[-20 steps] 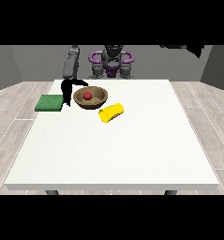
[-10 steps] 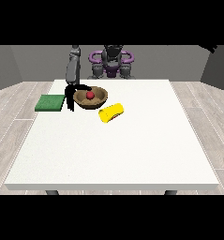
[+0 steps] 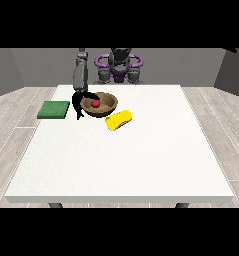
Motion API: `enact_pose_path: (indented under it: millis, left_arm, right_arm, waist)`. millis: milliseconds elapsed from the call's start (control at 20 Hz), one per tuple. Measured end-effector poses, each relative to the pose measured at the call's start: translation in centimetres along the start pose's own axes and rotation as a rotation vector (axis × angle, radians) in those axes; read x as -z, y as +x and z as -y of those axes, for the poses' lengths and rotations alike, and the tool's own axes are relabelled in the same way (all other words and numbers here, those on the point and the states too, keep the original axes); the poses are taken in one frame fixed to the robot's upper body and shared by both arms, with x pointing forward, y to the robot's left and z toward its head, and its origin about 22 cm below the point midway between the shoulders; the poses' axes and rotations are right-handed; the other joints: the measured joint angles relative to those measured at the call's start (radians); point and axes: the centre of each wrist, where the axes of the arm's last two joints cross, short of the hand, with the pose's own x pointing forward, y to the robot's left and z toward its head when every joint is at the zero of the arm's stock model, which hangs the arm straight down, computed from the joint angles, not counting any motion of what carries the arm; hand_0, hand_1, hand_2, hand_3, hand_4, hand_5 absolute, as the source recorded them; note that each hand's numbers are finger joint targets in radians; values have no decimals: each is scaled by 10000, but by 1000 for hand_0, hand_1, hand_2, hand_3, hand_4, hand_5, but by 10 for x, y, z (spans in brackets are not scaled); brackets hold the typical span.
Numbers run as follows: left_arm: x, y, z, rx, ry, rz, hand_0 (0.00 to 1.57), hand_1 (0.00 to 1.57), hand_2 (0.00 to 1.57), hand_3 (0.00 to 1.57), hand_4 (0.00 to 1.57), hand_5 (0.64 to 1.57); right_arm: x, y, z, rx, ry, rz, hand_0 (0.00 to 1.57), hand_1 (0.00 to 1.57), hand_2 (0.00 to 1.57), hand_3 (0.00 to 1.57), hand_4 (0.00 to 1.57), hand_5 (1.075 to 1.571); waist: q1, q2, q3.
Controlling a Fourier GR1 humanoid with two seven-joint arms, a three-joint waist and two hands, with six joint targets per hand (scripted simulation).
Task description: Pick the cup and pour the ball into the bowl, then pick the bowl and place it on the pad
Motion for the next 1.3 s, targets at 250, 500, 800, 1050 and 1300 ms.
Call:
enact_pose_path:
  millis: [250, 500, 800, 1050, 1300]
  left_arm:
    - [2, 10, -1, -71, -91, 213, 0, 0, 0, 0, 581, 1567]
    - [-3, 9, -17, -136, 46, 173, 0, 0, 0, 0, 693, 1570]
    - [-23, -13, -49, -26, 805, -632, 0, 0, 0, 0, 727, 1569]
    - [-43, -24, -76, 64, 1424, -1119, 0, 0, 0, 0, 710, 1567]
    - [-57, -27, -92, 182, 1820, -1130, 0, 0, 0, 0, 702, 1566]
  right_arm:
    - [-6, 1, 16, -971, -738, 210, 1571, 1571, 1571, 1571, 1073, 1476]
    - [1, 15, 30, -1434, -1328, -249, 1571, 1571, 1571, 1571, 1063, 1501]
    - [24, 42, 18, -2244, -1128, -2066, 1571, 1571, 1571, 1571, 1035, 1539]
    - [44, 71, 6, -2524, -949, -2828, 1571, 1571, 1571, 1571, 989, 1553]
    - [56, 105, 28, -3544, -784, -2753, 1571, 1571, 1571, 1571, 978, 1570]
  waist:
    - [263, 95, -135]
    - [241, 105, -87]
    - [-395, -568, 142]
    - [-918, -1052, 205]
    - [-1270, -1035, 225]
